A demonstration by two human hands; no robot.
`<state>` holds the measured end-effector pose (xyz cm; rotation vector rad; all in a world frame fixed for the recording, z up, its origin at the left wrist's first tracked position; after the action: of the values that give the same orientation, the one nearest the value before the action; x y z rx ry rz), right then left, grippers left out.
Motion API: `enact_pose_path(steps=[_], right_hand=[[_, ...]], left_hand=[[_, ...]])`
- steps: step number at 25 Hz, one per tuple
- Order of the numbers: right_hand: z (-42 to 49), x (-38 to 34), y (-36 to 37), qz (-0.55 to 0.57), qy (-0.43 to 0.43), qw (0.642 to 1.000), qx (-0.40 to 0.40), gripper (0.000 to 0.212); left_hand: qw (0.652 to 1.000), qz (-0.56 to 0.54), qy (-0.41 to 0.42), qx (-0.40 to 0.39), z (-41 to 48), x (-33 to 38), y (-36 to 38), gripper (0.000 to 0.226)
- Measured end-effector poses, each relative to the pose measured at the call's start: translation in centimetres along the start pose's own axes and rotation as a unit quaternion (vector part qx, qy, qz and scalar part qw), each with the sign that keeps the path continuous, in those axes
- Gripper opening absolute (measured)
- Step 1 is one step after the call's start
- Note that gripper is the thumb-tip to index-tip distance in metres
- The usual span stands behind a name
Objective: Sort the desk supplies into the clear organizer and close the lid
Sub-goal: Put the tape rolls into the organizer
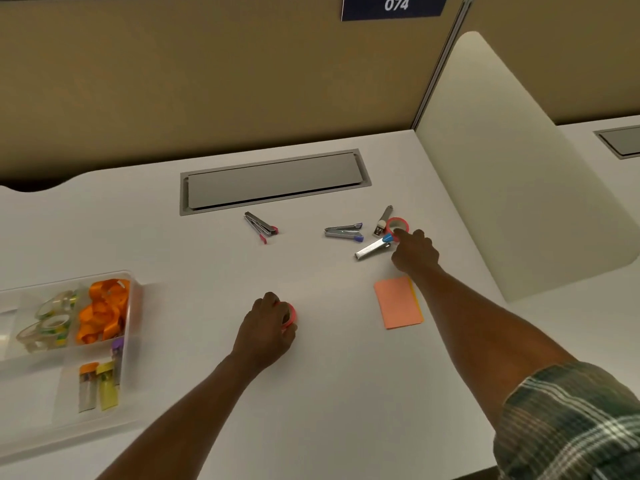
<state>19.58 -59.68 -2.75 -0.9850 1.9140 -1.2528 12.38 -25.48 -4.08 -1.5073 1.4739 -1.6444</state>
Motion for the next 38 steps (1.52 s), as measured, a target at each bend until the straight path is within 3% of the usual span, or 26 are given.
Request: enact_pose_path(steps=[3, 6, 12, 15, 18, 20, 24, 27, 31, 34, 38], right_hand=[[0.0, 1.6, 0.5, 0.037, 0.058, 0.997, 0.032, 0.036], [-0.6, 3.5, 0.7, 0.164, 0.108, 0.979, 0.049, 0.03], [-5.2, 0.3, -1.7, 0.407, 0.1, 0.896, 0.148, 0.04], [-9.2, -4.2, -0.5, 0.486, 0.057, 0.866, 0.104, 0.043], [-13.5, -10.8, 1.7, 0.586, 0.03, 0.81, 0.001, 0.035], [-17.1, -16.0, 3.1, 0.601, 0.017, 0.796, -0.074, 0.033], [-23.5, -25.8, 6.5, 0.603, -0.03, 0.775, -0.185, 0.031], [-28.1, -32.7, 8.5, 0.564, -0.118, 0.788, -0.218, 0.03], [-32.9, -40.4, 10.5, 0.378, -0.314, 0.859, -0.142, 0.046], [-35.9, -44.7, 12.4, 0.267, -0.439, 0.852, -0.099, 0.053], [-37.5, -47.7, 14.6, 0.112, -0.512, 0.851, -0.036, 0.05]], left_hand=[[1.0, -0.01, -0.007, -0.002, -0.6, 0.1, -0.2, 0.021], [0.999, -0.028, -0.016, -0.001, -1.1, 0.0, -0.5, 0.021], [0.984, -0.15, -0.092, 0.03, -1.4, -1.2, -2.4, 0.017], [0.969, -0.2, -0.133, 0.055, -2.2, -2.3, -4.4, 0.023], [0.954, -0.244, -0.149, 0.094, -4.3, -4.3, -7.1, 0.023], [0.94, -0.28, -0.155, 0.121, -6.5, -6.4, -9.0, 0.027], [0.926, -0.29, -0.152, 0.187, -11.5, -11.8, -12.3, 0.037], [0.935, -0.208, -0.127, 0.259, -15.4, -17.2, -14.5, 0.045], [0.939, -0.077, -0.149, 0.3, -20.3, -24.7, -16.0, 0.045], [0.951, -0.001, -0.181, 0.251, -22.9, -29.0, -15.3, 0.052], [0.965, 0.061, -0.191, 0.168, -23.9, -32.0, -14.1, 0.07]])
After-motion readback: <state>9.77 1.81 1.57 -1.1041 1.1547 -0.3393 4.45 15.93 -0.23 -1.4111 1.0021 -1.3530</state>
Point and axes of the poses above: each hand's wrist, its own z-axis towards the middle knuckle, its own y-axis out of the palm, x = y × z, the point moved 5 cm from there along z, towards the middle knuckle, and after that the axes turned 2 degrees about -x, right-handed, at the moved point
